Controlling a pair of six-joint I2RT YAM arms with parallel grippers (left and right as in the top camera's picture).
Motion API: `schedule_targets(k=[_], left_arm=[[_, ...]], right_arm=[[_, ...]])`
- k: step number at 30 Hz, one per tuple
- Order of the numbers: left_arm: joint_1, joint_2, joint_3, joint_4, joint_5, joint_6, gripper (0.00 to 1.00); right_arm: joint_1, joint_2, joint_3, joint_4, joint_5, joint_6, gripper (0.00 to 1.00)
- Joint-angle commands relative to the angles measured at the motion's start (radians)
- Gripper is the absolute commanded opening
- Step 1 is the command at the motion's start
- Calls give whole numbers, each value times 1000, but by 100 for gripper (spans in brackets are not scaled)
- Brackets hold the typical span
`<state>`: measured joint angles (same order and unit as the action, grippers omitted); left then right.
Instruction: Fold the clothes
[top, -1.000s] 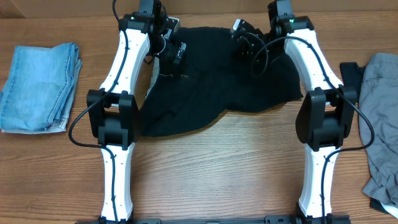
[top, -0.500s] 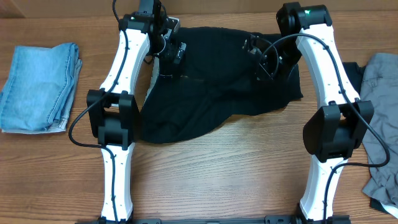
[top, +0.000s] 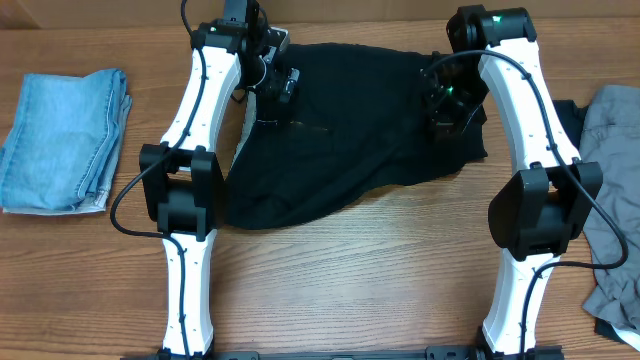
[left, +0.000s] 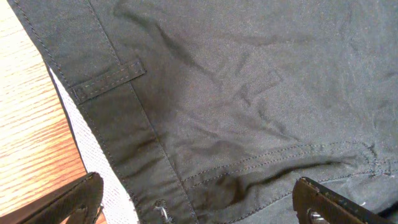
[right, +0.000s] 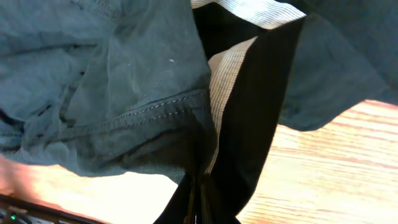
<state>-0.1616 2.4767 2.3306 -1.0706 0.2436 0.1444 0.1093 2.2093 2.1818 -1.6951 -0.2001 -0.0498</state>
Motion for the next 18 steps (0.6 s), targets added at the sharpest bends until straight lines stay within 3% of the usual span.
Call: schedule_targets(k=[1,8,13,18], left_arm=[[4,22,-1,-2,9,-3,100],[4,22,-1,-2,9,-3,100],[4,22,-1,-2,9,-3,100],[4,22,-1,-2,9,-3,100]], right_arm=[[-8,-122,-21,1,28,53,4],[-8,-216,-52,1,69,179,4],[-8,-216,-280,1,85,182,4],[-8,-216,-472,29,225,281,4]])
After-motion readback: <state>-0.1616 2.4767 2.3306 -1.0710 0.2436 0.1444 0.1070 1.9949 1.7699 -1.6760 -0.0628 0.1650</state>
